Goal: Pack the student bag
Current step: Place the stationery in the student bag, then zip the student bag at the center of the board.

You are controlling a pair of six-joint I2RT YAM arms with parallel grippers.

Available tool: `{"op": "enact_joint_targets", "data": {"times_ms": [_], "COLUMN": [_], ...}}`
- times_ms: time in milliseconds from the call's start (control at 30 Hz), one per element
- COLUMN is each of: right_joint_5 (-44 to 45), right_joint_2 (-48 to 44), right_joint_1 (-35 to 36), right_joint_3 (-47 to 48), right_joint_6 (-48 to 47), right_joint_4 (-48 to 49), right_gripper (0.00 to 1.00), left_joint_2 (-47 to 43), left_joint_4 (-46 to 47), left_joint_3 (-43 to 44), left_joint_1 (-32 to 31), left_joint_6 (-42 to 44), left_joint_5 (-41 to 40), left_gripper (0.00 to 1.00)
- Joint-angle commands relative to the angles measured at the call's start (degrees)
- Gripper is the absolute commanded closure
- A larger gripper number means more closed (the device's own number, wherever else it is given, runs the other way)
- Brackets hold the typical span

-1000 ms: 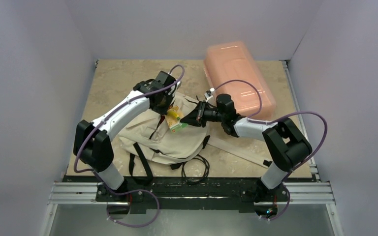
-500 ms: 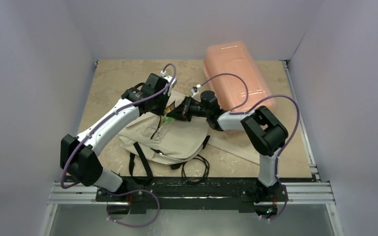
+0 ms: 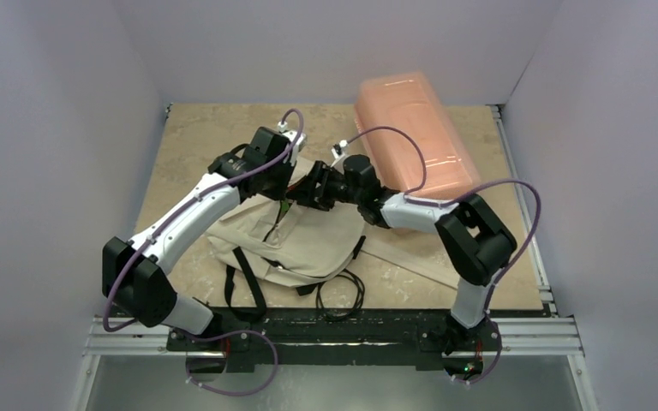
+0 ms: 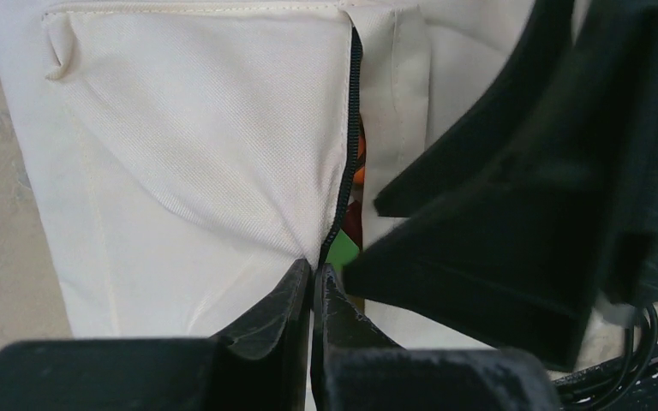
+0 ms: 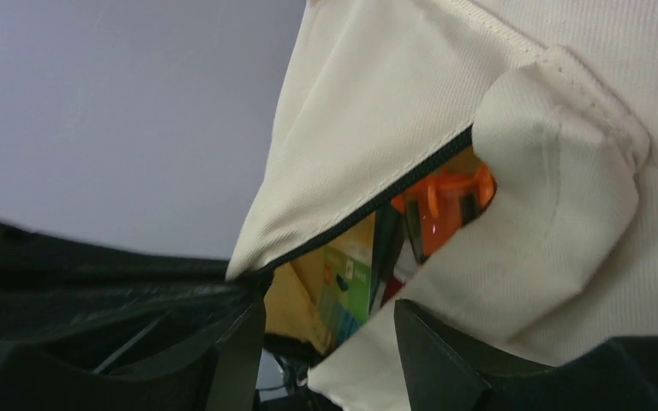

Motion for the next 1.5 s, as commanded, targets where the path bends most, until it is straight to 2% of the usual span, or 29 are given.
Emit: {"op": "enact_joint_targets", "data": {"times_ms": [0,33,100,133,200,267,333,367,433,500,600,667,800,1100,1200,1333,1400,1467], "right_joint_5": [1.3,1.2,0.4,0.6,0.5,1.4,6.8,10.3,12.8,8.9,3.0,-0.3,-1.4,1.6,3.0,10.3,14.0,15.4], "right_joint_2": [-10.7,-12.2,-15.0,-16.7,-19.1,-21.4,-24.2,-24.8,-23.3,-21.2,-18.0,-13.9,-6.5,1.6,3.3,4.6,3.8,2.9], "right_joint_1": [0.3,0.2,0.1,0.2,1.0,2.4,7.1,10.0,14.2,16.0,17.5,17.6,18.0,19.2,19.6,21.3,21.9,22.0], "right_joint_3": [-3.8,-3.8,-3.6,-3.1,-2.9,-3.8,-7.1,-8.6,-8.4,-8.5,-7.6,-1.6,8.9,17.8,18.1,18.1,15.9,15.2], "right_joint_6": [-12.5,-15.0,-20.3,-25.0,-35.4,-46.1,-59.1,-66.3,-76.7,-87.4,-102.3,-109.4,-118.4,-124.1,-124.6,-126.0,-126.4,-124.7], "right_joint_4": [-7.7,-10.1,-15.4,-17.9,-20.0,-19.8,-15.0,-12.4,-9.3,-5.4,-2.7,-9.9,-23.5,-37.1,-37.6,-37.1,-33.2,-30.7], "right_gripper": [0.36,0.35,0.34,0.35,0.35,0.37,0.34,0.32,0.32,0.35,0.35,0.37,0.41,0.48,0.51,0.68,0.76,0.9], "left_joint_2": [0.0,0.1,-0.2,-0.8,-4.3,-10.1,-16.7,-20.0,-25.4,-30.0,-35.4,-36.6,-36.5,-35.0,-34.6,-34.3,-34.3,-34.5], "left_joint_4": [0.3,-0.3,-1.3,-2.0,-3.8,-3.7,-3.3,-3.9,-7.2,-10.6,-11.0,-11.1,-10.1,-6.9,-6.0,-4.5,-3.4,-1.8], "left_joint_3": [2.1,2.3,2.6,2.6,2.2,-0.9,-5.5,-7.0,-8.1,-9.2,-12.3,-14.0,-17.0,-21.2,-22.3,-24.5,-25.9,-27.6], "left_joint_1": [-0.3,-0.3,-0.2,-0.2,0.8,3.4,8.7,11.0,15.1,18.4,21.7,23.0,24.5,26.0,26.4,26.8,26.9,27.2], "left_joint_6": [-2.5,-3.2,-5.1,-6.3,-9.0,-11.8,-13.9,-14.6,-15.1,-16.4,-17.2,-17.7,-20.1,-21.7,-21.6,-23.2,-24.5,-26.4], "left_joint_5": [3.7,4.1,4.9,4.8,5.3,8.2,11.0,11.0,8.2,3.8,3.3,3.7,8.5,11.0,10.8,10.8,11.6,12.1], "left_gripper": [1.0,0.95,0.78,0.68,0.57,0.49,0.33,0.29,0.26,0.24,0.22,0.22,0.22,0.19,0.18,0.18,0.18,0.18]}}
